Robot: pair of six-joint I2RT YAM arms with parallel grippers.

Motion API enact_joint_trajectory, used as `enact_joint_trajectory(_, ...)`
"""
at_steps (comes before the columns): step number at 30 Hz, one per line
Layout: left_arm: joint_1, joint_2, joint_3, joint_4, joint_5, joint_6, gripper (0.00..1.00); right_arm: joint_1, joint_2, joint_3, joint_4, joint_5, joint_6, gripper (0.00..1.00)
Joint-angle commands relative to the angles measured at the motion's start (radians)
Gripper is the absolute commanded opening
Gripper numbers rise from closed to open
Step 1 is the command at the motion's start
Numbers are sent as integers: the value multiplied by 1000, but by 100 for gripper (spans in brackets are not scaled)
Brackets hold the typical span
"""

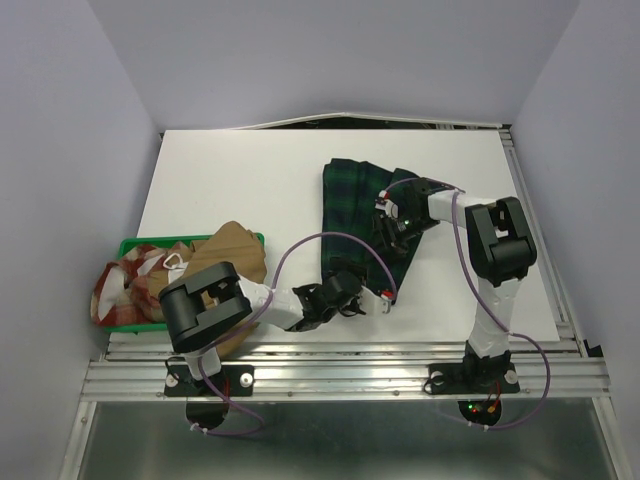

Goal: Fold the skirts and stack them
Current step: Fold the skirt

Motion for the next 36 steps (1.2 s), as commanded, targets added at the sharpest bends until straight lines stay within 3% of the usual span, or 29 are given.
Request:
enact_joint_trajectory(1, -10, 9, 2, -13, 22, -49, 81, 2, 52, 2, 16, 116, -43, 64)
enact_joint_trajectory(3, -13, 1, -4, -14, 21, -43, 62, 2, 54, 5, 15, 110, -44, 65)
enact_joint_trajectory(4, -13, 0, -4, -25, 19, -33, 44, 2, 52, 15, 15, 109, -49, 65)
enact_joint_trajectory(5, -15, 0, -1, -42, 22, -29, 36, 2, 49, 22, 10, 107, -64, 65)
enact_joint_trajectory(8, -16, -16, 18, -115, 37, -39, 12, 2, 19, 97, -8, 131, -80, 70)
enact_joint_trajectory(11, -27, -40, 37, -218, 65, -75, 1, -29, -4, 198, -20, 148, -86, 74)
enact_joint_trajectory(19, -85, -137, 105, -494, 136, -217, 0, -93, 71, 618, -37, 184, -104, 84)
enact_joint_trajectory(21, -88, -151, 157, -554, 172, -268, 0, -93, 109, 651, -4, 216, -106, 89)
enact_joint_trajectory(27, -88, -230, 278, -801, 278, -326, 0, -93, 233, 683, 82, 201, -145, 92)
enact_joint_trajectory(31, -88, -244, 375, -971, 350, -360, 0, -81, 286, 615, 76, 142, -211, 86)
enact_joint_trajectory(34, -88, -255, 442, -1048, 349, -368, 0, -57, 251, 488, 76, 113, -267, 76)
enact_joint_trajectory(36, -90, -261, 472, -1077, 341, -366, 0, -44, 223, 415, 76, 87, -296, 64)
